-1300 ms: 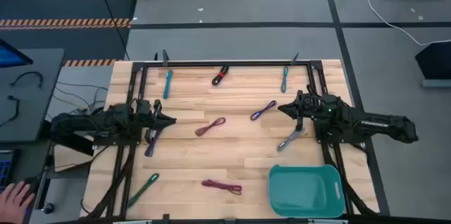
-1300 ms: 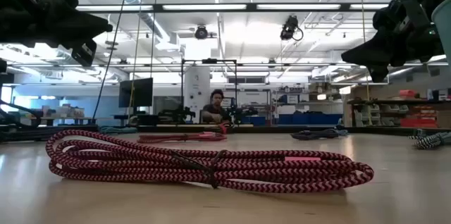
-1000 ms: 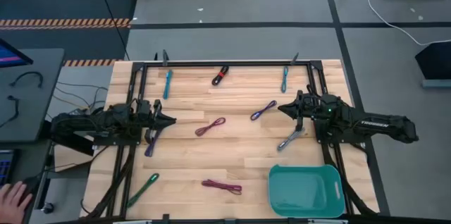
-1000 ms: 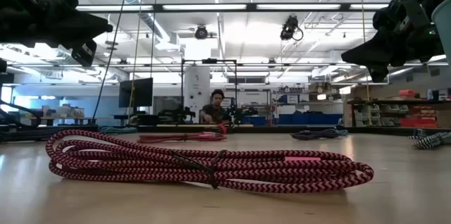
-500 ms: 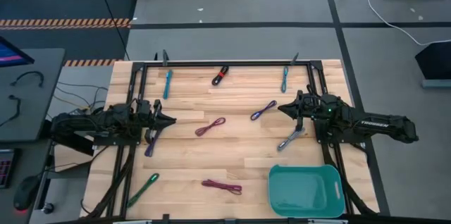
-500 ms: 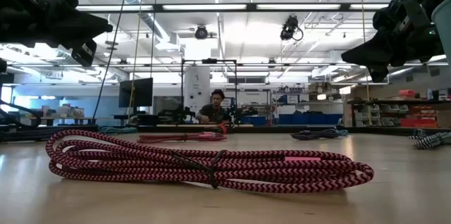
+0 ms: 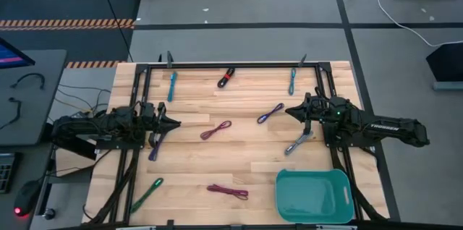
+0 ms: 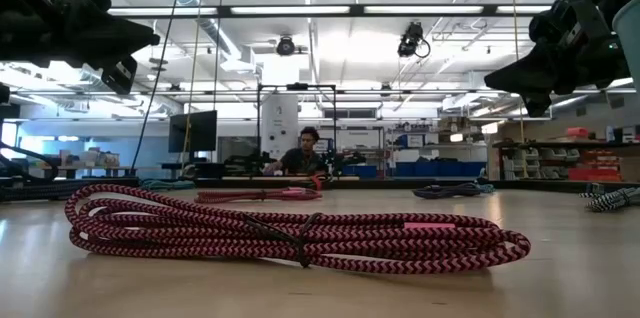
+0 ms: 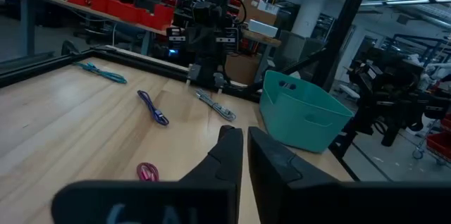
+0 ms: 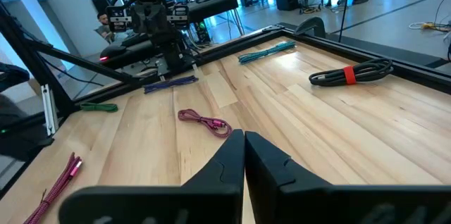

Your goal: Pick and place USB-C Cables

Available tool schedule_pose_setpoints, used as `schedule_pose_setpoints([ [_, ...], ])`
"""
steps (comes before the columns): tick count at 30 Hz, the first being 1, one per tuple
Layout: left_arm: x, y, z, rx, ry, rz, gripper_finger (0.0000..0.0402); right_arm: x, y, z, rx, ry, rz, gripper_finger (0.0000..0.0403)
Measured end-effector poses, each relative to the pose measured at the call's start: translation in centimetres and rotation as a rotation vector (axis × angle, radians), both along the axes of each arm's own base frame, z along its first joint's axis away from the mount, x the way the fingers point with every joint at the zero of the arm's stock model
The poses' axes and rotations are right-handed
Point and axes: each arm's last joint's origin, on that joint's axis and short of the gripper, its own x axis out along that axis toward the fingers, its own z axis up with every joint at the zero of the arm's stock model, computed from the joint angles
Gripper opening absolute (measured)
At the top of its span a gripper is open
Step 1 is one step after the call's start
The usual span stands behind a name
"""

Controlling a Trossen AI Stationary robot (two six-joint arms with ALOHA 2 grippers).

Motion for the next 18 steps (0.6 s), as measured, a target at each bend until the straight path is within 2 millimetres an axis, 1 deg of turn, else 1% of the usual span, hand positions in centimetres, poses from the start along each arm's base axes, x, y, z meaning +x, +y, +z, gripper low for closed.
schedule_pose_setpoints([
  [8,0.0,0.0,0.0,0.0,0.0,0.0,0.0036,0.0,0.0,0.0,0.0,0.0,0.0,0.0016],
  [18,0.0,0.0,0.0,0.0,0.0,0.0,0.0025,0.0,0.0,0.0,0.0,0.0,0.0,0.0016],
])
